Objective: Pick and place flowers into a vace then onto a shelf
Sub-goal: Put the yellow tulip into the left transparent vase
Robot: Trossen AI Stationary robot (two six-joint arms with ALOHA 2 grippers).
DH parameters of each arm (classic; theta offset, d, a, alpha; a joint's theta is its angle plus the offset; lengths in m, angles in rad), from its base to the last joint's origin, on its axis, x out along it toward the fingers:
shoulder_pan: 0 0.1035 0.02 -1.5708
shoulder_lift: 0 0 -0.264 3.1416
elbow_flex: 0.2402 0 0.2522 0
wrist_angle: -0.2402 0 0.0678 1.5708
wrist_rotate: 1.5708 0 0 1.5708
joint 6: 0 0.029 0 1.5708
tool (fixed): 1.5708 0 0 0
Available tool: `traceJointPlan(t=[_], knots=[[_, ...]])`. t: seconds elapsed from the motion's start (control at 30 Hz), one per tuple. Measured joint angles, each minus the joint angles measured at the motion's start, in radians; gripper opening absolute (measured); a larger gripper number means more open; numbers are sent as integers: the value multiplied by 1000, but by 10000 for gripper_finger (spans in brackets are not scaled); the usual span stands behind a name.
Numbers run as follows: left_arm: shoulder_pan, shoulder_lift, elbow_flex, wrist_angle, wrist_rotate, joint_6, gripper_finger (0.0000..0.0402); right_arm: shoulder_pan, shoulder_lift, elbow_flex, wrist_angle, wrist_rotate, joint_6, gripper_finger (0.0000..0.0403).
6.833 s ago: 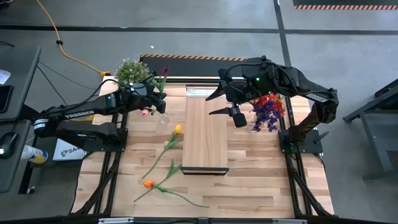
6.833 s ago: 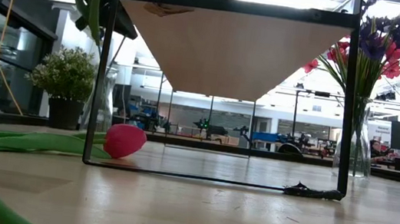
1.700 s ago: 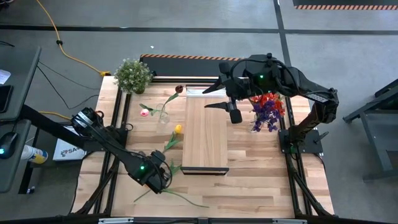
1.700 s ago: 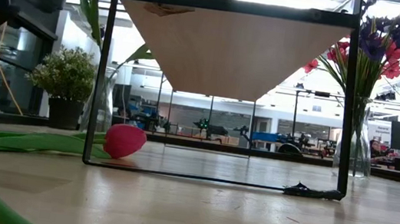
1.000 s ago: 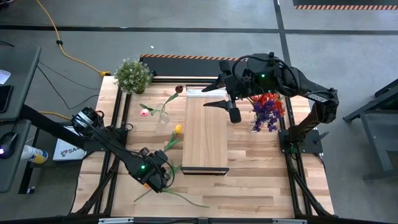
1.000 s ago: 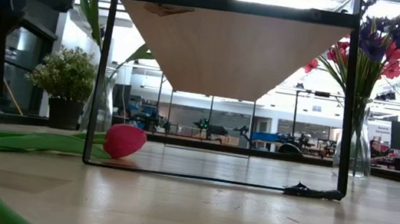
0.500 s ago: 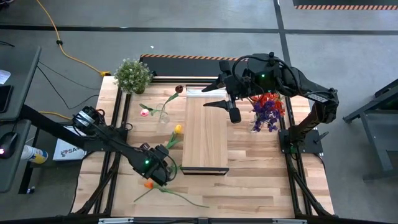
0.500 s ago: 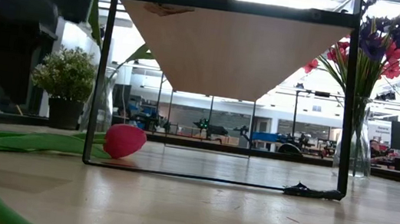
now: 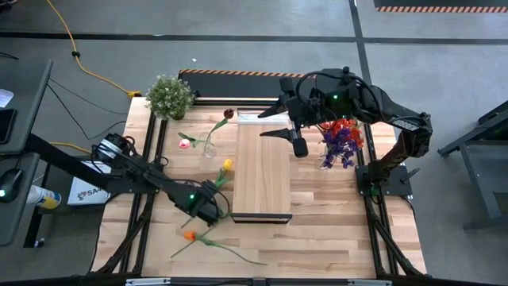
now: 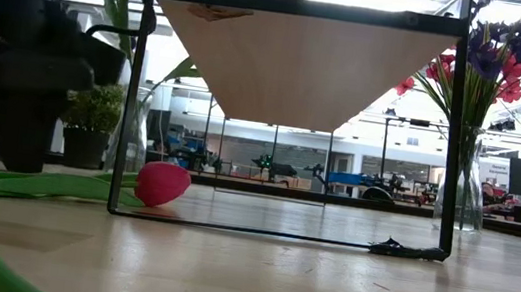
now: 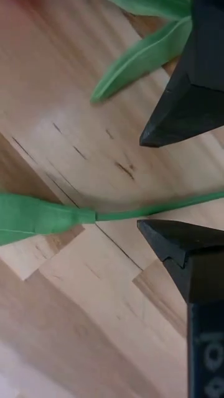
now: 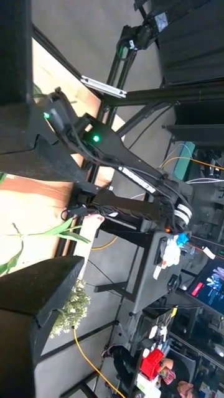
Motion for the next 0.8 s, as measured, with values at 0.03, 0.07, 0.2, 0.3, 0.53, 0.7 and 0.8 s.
traceJointPlan(t=[0.03, 0.07, 0.2, 0.3, 0.53, 0.7, 0.8], knots=[[6, -2, -11, 16, 12, 0, 239, 0, 0, 0, -4, 0, 0, 195], [11, -2, -23, 32, 21, 2, 239, 0, 0, 0, -8, 0, 0, 195], [23, -3, -40, 62, 35, 27, 235, 0, 0, 0, -17, 0, 0, 194], [23, -1, -41, 67, 37, 28, 215, 0, 0, 0, -21, 0, 0, 194], [23, 1, -41, 74, 60, -22, 111, 0, 0, 0, -24, 0, 0, 194], [23, 1, -42, 75, 68, -71, 25, 0, 0, 0, -26, 0, 0, 193], [22, 2, -42, 75, 69, -91, 24, 0, 0, 0, -27, -1, 0, 193]])
